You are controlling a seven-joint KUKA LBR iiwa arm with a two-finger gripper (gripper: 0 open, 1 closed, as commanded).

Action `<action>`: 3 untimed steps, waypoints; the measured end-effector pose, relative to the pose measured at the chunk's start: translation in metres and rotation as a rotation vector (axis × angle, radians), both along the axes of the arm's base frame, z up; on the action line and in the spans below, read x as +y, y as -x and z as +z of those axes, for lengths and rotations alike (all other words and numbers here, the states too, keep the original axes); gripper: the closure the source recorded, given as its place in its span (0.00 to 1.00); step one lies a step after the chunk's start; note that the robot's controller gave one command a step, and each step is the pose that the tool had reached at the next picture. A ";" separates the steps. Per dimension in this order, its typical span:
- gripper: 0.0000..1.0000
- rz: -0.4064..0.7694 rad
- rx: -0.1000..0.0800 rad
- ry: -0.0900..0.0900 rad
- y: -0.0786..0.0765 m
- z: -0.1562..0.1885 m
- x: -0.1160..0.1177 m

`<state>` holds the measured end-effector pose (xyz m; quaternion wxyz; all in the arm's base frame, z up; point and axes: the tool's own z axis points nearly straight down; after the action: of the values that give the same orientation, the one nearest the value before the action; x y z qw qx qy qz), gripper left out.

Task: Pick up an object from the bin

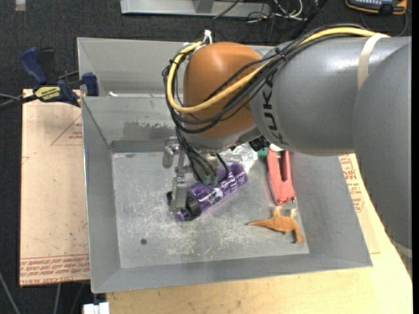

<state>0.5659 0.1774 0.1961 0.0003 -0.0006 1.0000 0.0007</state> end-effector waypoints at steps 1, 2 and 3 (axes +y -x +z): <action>0.00 -0.008 -0.005 -0.003 0.004 -0.044 -0.018; 0.00 -0.021 0.007 0.000 0.002 -0.073 -0.047; 1.00 0.084 0.003 -0.004 -0.011 -0.124 -0.069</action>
Offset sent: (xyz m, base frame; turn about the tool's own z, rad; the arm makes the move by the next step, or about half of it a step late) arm 0.0030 -0.0557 -0.0660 0.0246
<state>0.5769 0.1080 0.0721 -0.0014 -0.0424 0.9991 0.0026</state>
